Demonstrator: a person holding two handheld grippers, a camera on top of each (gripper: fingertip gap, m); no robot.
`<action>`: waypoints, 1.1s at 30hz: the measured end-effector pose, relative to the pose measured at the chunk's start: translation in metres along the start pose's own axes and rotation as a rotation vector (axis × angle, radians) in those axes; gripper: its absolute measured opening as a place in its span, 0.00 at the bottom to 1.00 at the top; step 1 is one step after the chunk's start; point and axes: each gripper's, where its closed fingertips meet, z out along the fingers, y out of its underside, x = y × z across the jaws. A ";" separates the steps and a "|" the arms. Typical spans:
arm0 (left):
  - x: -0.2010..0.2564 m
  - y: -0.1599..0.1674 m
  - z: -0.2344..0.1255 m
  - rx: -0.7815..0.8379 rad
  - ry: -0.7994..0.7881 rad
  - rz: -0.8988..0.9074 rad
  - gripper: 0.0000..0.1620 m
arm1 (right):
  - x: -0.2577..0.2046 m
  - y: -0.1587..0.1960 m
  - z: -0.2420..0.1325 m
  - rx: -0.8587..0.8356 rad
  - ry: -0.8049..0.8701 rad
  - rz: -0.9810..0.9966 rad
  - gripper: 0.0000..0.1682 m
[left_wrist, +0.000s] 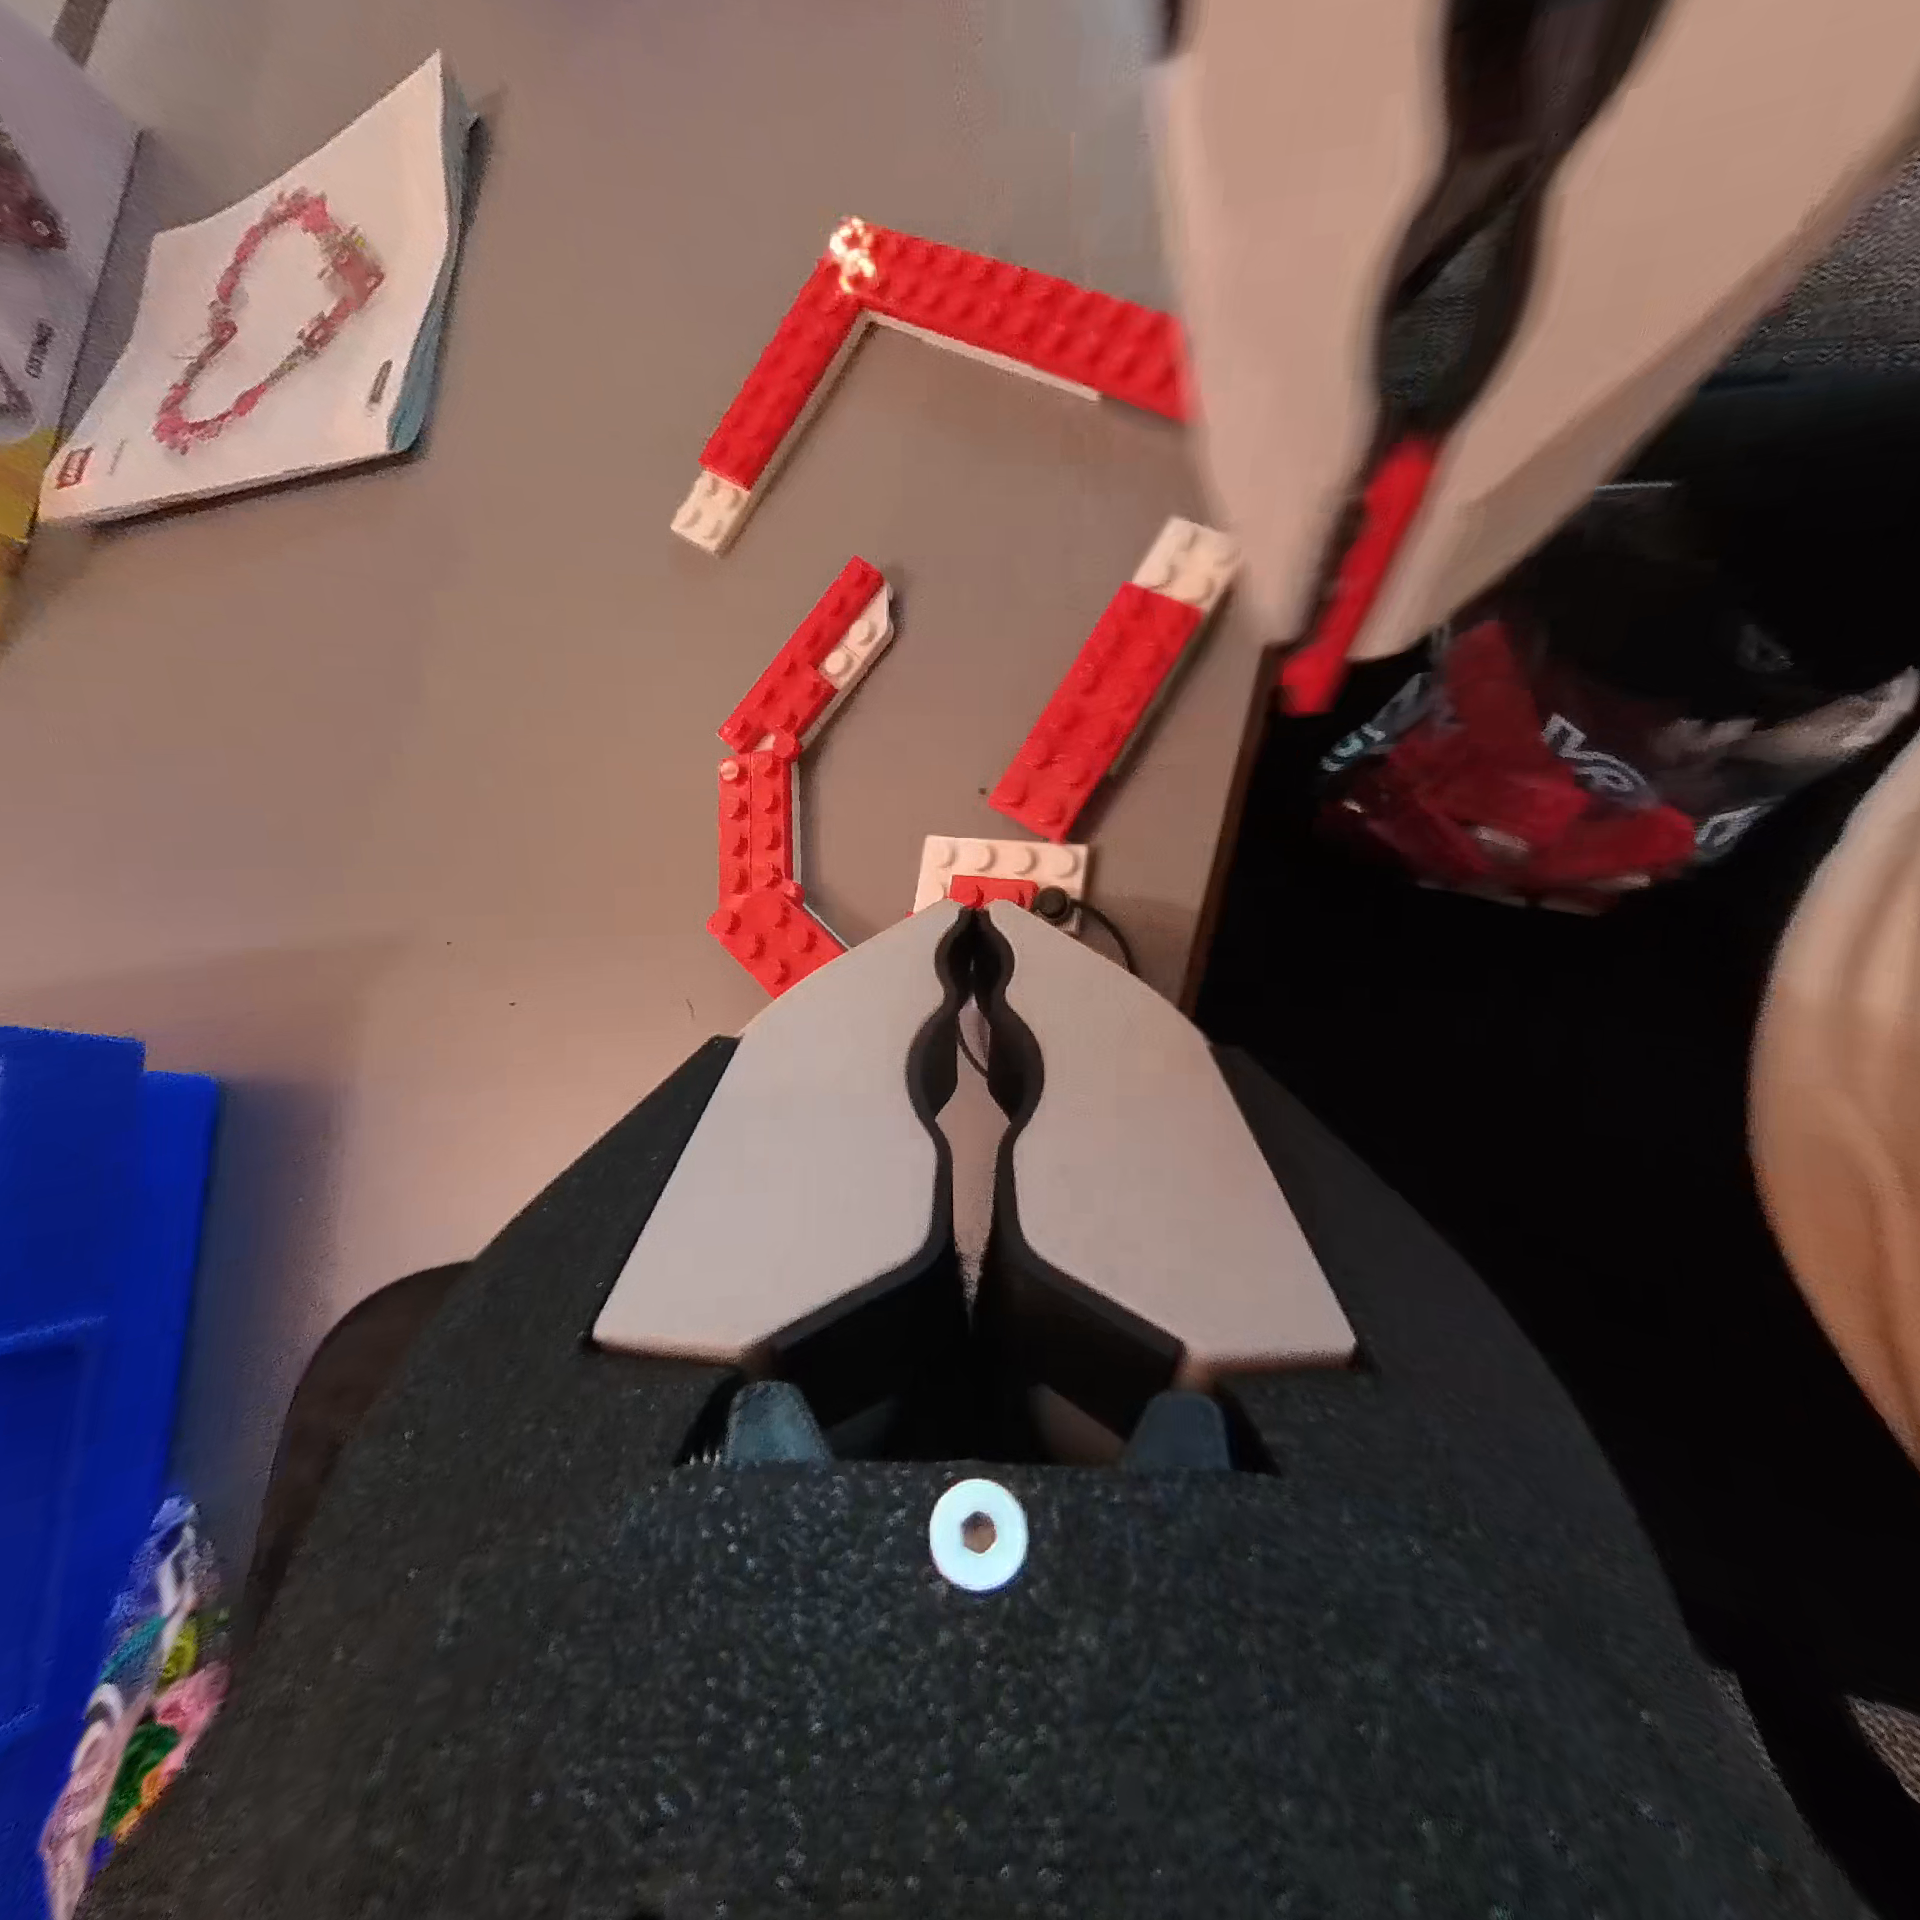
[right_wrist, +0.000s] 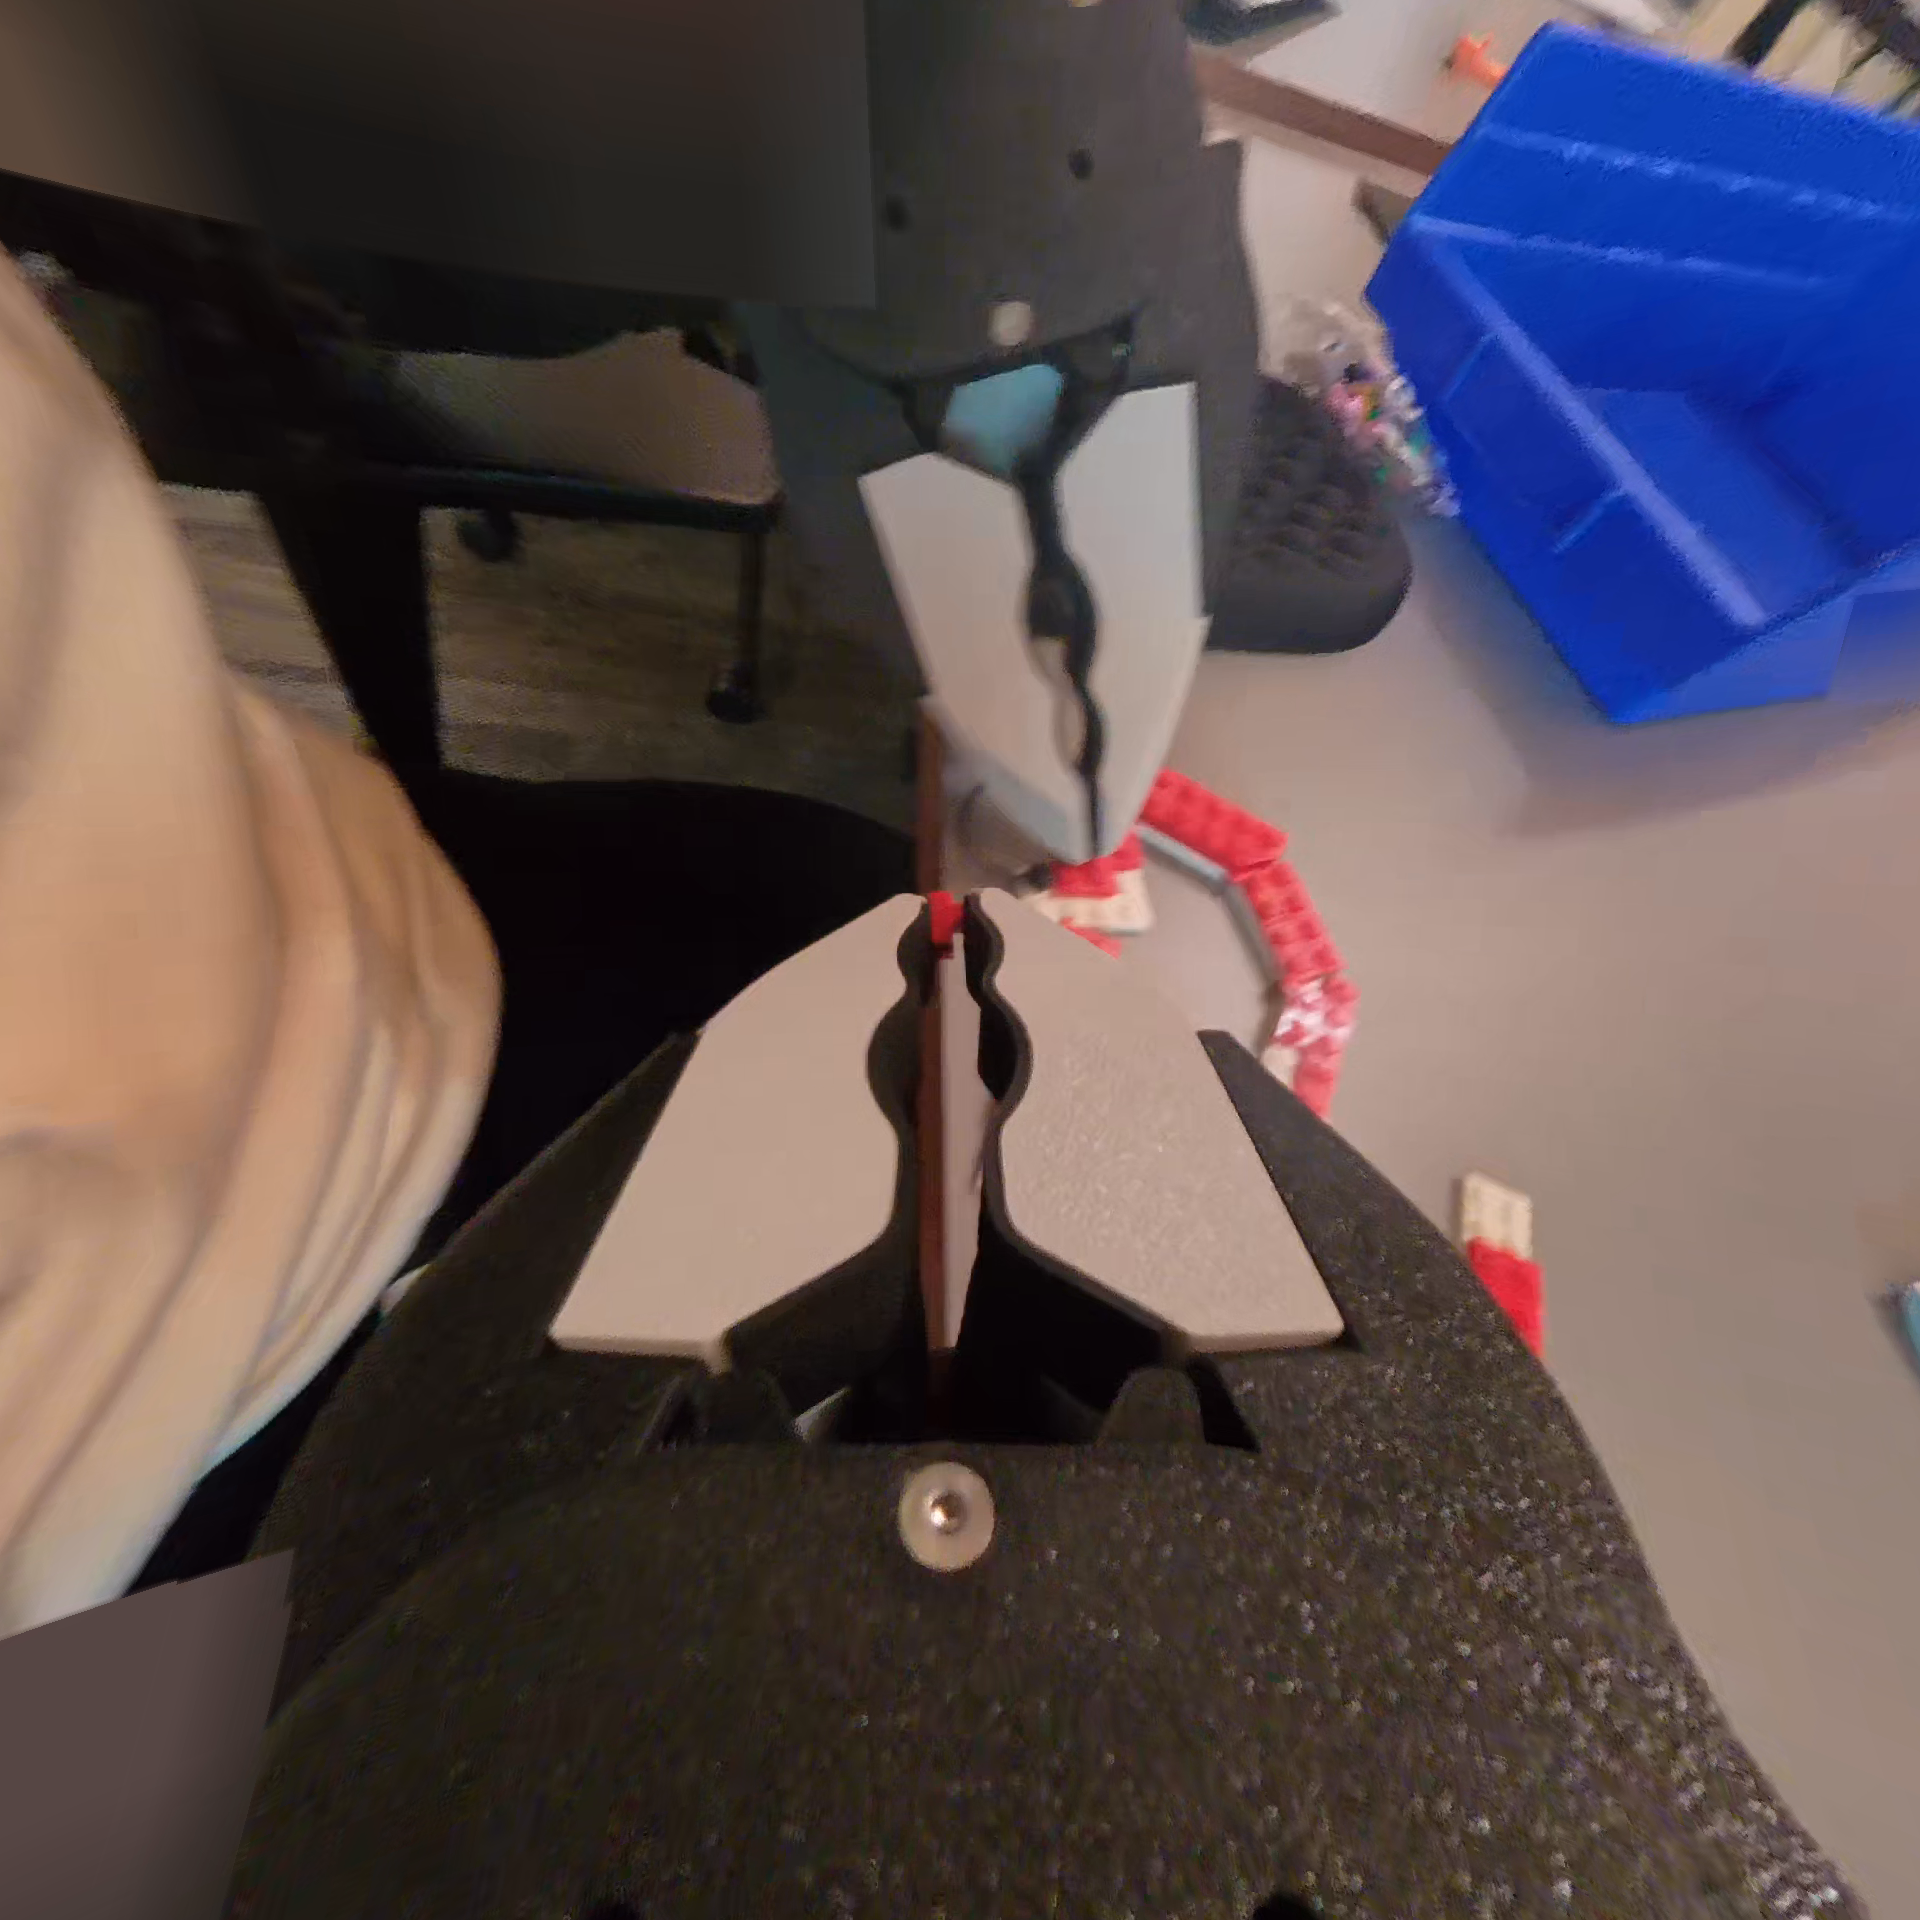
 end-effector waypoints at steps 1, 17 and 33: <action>-0.002 0.000 0.002 0.001 -0.002 -0.011 0.00 | -0.009 0.006 -0.006 -0.030 -0.039 0.013 0.03; -0.020 -0.012 -0.021 0.159 0.058 -0.173 0.01 | -0.049 0.068 -0.026 -0.256 -0.040 0.129 0.18; -0.003 -0.020 -0.001 0.102 0.053 0.043 0.01 | 0.024 0.042 0.013 -0.344 0.011 0.211 0.12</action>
